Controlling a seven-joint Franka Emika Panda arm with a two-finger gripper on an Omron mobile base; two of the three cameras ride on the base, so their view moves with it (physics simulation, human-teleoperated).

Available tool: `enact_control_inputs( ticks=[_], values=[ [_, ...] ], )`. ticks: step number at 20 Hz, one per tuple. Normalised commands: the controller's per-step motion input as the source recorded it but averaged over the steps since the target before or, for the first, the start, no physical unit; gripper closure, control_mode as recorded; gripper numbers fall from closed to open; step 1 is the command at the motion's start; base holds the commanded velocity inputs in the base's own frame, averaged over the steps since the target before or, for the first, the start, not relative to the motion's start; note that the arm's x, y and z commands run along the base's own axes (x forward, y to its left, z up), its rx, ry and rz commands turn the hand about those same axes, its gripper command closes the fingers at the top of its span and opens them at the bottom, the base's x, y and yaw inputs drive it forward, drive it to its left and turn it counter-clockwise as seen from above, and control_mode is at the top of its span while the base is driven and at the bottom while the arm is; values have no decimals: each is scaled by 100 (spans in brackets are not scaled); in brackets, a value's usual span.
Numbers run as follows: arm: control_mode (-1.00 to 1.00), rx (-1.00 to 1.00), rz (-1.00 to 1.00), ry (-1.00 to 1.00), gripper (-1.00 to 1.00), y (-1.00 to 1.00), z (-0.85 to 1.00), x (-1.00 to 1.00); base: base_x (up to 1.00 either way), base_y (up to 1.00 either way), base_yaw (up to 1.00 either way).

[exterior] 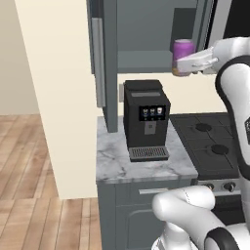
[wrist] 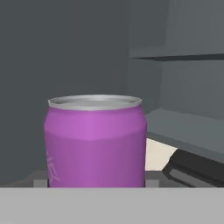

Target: Pick the can from the counter and place it in the open cabinet.

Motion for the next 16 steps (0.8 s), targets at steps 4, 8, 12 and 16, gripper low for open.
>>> enact_control_inputs(
  ticks=[4,8,12,16],
  values=[
    [-100,0,-7,-1,100,-10,0,61,0,0,0],
    [-100,0,-5,0,100,-9,0,59,0,0,0],
    [-100,0,-4,0,100,-10,0,61,0,0,0],
    [-100,-1,-2,0,100,1,0,63,0,0,0]
  ],
)
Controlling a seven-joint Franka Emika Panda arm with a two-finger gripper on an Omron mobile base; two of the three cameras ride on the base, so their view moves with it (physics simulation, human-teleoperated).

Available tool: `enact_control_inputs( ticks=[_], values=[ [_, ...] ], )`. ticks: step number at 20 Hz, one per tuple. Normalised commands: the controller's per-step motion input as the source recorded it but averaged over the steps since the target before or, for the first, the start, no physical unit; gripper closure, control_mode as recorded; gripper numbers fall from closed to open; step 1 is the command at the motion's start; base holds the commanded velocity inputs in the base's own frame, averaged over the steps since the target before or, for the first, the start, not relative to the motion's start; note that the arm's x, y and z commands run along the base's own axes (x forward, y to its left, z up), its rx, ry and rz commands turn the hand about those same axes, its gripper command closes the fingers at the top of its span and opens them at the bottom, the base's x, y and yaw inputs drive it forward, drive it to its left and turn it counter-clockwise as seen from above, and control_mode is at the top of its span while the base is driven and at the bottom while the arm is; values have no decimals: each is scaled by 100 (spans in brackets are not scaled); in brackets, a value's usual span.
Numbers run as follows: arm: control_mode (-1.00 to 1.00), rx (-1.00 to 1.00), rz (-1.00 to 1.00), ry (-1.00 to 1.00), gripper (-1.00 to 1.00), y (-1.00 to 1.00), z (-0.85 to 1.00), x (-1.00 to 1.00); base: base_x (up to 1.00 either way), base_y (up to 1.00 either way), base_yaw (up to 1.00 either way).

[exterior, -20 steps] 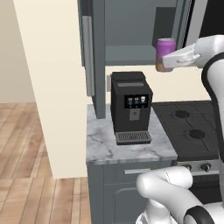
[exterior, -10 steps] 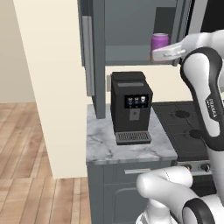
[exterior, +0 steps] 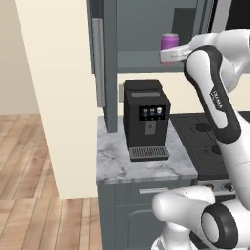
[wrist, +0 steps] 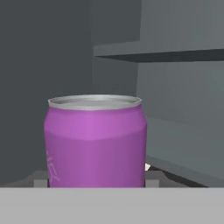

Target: Pick the can from the counter and place it in the open cabinet.

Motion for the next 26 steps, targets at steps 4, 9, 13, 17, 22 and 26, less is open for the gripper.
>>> enact_control_inputs(
  ticks=[4,9,13,17,22,26],
  values=[
    [-100,0,-2,-1,100,0,-6,55,0,0,0],
    [-100,0,0,0,100,-3,-11,55,0,0,0],
    [-100,0,0,0,100,-5,-22,36,0,0,0],
    [-100,0,0,-2,100,-1,-20,37,0,0,0],
    [-100,-1,0,0,100,0,-11,45,0,0,0],
    [-100,-3,0,0,100,0,-11,42,0,0,0]
  ],
)
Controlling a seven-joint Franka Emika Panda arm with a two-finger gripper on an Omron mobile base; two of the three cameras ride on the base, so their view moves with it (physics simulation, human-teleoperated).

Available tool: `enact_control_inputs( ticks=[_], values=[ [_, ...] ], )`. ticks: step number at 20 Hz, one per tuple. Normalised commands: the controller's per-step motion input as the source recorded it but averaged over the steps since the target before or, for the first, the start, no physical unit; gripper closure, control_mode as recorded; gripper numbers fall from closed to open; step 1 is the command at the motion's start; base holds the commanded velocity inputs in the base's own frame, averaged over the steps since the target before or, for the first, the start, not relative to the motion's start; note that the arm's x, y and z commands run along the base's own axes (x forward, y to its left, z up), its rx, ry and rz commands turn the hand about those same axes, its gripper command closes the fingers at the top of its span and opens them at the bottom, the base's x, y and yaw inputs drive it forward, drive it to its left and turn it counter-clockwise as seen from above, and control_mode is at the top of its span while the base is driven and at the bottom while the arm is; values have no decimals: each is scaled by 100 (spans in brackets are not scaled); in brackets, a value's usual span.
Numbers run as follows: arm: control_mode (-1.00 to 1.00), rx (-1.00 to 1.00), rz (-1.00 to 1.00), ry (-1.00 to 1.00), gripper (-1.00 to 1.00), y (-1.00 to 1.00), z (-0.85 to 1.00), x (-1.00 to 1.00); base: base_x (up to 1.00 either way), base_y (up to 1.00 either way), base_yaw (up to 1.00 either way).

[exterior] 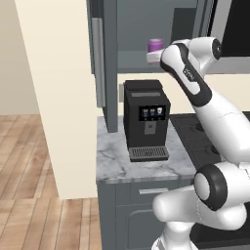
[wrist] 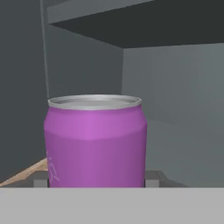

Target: Pick the can from the counter and place it in the open cabinet.

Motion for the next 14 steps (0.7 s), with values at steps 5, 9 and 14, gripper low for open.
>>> enact_control_inputs(
  ticks=[5,9,14],
  values=[
    [-100,-6,-1,0,100,0,-13,33,0,0,0],
    [-100,-6,-2,0,100,0,-14,31,0,0,0],
    [-100,-2,-4,0,100,5,-10,27,0,0,0]
  ],
)
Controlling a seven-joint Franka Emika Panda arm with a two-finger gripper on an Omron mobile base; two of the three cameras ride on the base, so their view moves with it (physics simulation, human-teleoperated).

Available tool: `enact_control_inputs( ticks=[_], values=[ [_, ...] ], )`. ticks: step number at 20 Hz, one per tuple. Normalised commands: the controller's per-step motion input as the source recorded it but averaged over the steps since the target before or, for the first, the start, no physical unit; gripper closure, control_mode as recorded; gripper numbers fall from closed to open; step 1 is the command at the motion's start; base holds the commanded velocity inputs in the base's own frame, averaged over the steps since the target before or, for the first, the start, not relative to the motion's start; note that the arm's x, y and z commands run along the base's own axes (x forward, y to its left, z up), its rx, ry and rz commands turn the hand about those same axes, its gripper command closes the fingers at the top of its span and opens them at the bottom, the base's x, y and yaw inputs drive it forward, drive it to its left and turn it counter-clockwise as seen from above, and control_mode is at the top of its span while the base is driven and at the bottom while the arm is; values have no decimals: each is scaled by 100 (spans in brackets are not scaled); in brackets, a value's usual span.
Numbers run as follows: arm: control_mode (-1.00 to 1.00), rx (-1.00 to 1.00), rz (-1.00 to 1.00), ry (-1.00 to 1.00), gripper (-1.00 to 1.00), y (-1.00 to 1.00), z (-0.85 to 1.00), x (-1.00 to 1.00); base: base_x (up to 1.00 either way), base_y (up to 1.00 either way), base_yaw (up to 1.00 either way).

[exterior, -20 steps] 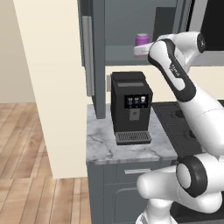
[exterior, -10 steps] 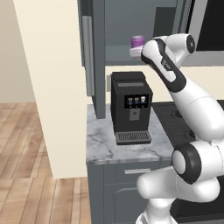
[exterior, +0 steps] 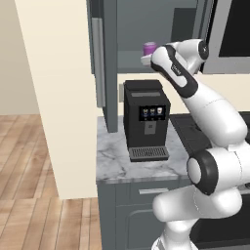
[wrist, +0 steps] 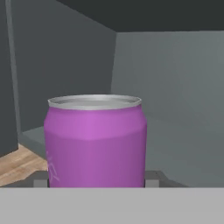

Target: Pick the can from the counter and place it in the open cabinet.

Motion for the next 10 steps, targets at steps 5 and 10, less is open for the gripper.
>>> enact_control_inputs(
  ticks=[5,10],
  values=[
    [-100,0,-7,0,100,8,-12,27,0,0,0],
    [-100,0,-8,0,100,3,-10,30,0,0,0]
  ],
)
